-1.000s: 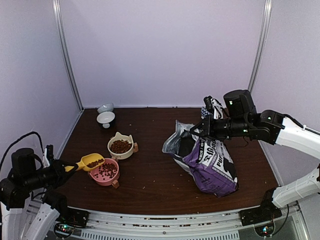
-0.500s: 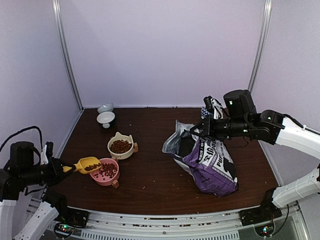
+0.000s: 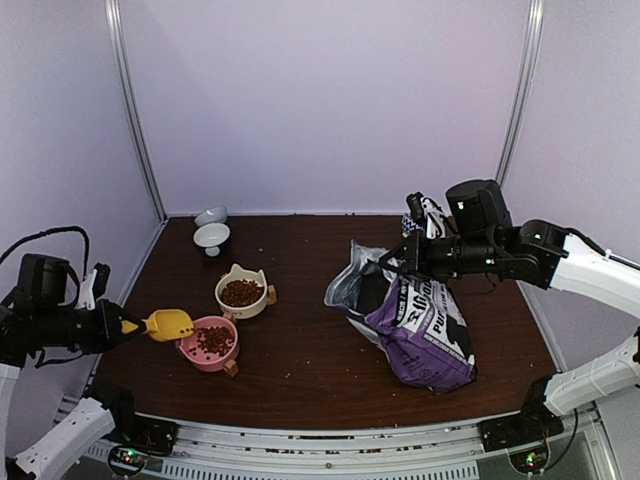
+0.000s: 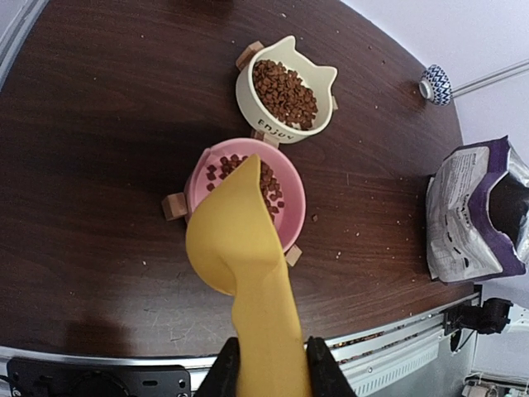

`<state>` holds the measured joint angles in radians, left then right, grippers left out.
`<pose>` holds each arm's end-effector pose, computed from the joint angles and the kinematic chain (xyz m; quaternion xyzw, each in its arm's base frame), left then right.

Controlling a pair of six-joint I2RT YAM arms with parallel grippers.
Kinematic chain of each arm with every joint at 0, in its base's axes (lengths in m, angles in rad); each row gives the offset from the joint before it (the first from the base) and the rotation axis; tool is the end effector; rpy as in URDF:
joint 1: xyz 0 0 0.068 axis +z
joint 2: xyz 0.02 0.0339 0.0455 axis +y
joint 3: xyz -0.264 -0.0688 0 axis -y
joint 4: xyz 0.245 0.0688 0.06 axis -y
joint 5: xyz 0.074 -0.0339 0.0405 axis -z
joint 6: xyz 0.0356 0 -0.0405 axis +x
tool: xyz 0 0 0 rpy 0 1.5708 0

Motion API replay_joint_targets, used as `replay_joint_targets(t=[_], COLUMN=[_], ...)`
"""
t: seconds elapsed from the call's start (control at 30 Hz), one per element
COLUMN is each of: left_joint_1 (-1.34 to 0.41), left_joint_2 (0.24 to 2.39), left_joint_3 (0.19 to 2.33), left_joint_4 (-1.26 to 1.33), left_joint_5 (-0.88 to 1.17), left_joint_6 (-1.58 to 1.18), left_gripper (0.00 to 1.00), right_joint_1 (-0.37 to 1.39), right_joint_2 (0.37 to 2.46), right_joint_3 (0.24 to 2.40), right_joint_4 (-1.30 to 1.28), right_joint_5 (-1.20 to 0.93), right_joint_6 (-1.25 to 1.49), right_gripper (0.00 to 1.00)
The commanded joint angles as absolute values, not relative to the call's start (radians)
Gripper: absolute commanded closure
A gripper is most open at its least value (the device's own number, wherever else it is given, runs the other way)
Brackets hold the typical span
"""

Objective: Serve the pet food

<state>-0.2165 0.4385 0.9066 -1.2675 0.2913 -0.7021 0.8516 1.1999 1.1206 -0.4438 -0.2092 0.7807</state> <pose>0.0446 -0.0203 0.3122 -0.1674 0.9030 -0.2856 0.2740 0.1707 0.2062 0.3456 -0.0827 0.8588 0.4244 0.2749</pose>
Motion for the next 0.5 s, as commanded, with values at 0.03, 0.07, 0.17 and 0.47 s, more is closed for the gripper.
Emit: replay_joint_targets(t=[0.03, 0.07, 0.17, 0.47], left_joint_1=[-0.209, -0.21, -0.21, -0.209], left_joint_2=[0.519, 0.538, 0.593, 0.655], left_joint_3=[0.987, 1.002, 1.039, 1.13], left_joint_4=[-1.287, -1.295, -1.326, -1.347], left_joint_5=[0.285, 0.289, 0.288, 0.258], left_joint_6=[-0.559, -0.537, -0.474, -0.404], left_gripper=[1.0, 1.0, 1.0, 1.0], right_joint_1=[0.841, 0.842, 0.842, 0.841], right_joint_2=[1.203, 1.204, 1.202, 1.198], right_joint_3=[1.137, 1.137, 1.137, 1.133], right_joint_4=[-0.385, -0.385, -0.387, -0.39], right_joint_5=[-0.204, -0.204, -0.203, -0.193], right_joint_6=[0.764, 0.764, 0.763, 0.763], right_gripper=[1.0, 1.0, 1.0, 1.0])
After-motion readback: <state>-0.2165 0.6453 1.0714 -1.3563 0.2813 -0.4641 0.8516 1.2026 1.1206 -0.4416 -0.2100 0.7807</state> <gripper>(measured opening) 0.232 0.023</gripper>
